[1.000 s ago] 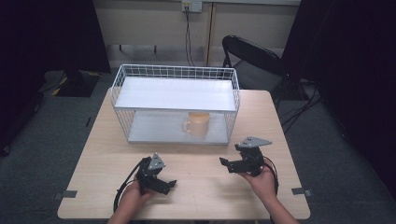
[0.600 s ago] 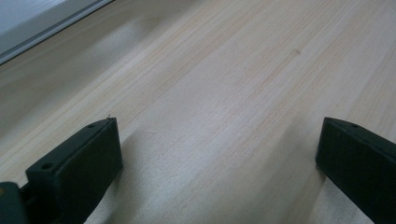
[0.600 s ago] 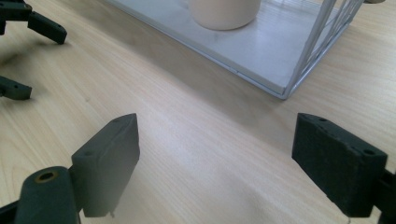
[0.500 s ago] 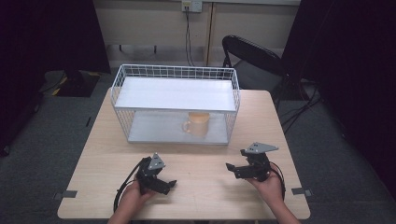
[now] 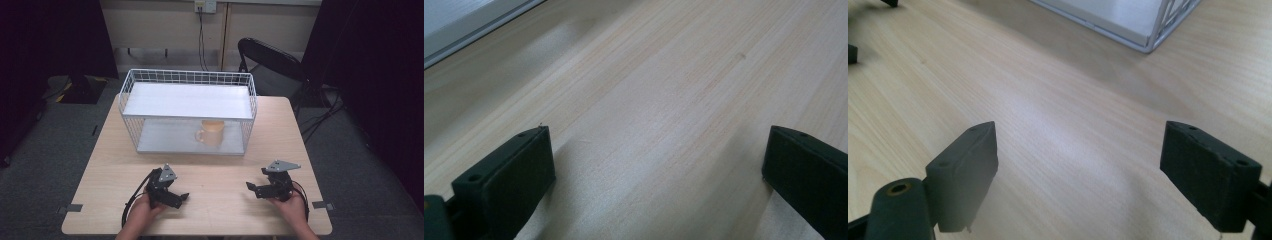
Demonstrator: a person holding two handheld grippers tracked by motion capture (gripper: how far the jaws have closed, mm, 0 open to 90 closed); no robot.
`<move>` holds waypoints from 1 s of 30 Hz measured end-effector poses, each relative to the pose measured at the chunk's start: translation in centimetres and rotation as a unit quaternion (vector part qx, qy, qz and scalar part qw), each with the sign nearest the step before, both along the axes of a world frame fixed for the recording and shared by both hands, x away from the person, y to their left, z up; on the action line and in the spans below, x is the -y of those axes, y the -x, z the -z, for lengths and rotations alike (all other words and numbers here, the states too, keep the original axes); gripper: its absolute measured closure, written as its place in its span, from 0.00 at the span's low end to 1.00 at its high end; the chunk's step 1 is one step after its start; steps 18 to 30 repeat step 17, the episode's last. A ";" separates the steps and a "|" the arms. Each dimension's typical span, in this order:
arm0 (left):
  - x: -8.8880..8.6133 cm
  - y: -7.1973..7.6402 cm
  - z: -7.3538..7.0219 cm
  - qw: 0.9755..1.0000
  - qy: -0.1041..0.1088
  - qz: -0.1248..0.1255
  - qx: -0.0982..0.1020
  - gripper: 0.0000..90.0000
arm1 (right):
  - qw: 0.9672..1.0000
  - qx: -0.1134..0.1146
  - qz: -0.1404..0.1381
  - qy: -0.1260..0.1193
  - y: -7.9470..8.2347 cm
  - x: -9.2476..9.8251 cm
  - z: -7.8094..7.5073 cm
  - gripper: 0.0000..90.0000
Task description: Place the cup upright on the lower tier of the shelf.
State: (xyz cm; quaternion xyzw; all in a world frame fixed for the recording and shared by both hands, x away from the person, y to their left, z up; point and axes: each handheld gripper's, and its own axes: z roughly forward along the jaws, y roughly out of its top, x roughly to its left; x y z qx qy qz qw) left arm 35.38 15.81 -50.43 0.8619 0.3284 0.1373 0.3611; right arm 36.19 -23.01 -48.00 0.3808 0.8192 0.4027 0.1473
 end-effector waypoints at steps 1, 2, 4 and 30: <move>0.0 0.0 0.0 1.000 0.000 0.000 0.000 0.00 | 1.000 -0.004 0.000 0.002 0.1 0.1 0.4 0.17; 0.0 0.0 0.0 1.000 0.000 0.000 0.000 0.00 | 1.000 -0.005 0.000 0.004 0.1 0.2 0.5 0.17; 0.0 0.0 0.0 1.000 0.000 0.000 0.000 0.00 | 1.000 -0.006 -0.001 0.009 0.2 0.2 0.7 0.17; 0.0 0.0 0.0 1.000 0.000 0.000 0.000 0.00 | 0.999 -0.004 -0.015 0.039 0.4 -0.4 1.9 0.17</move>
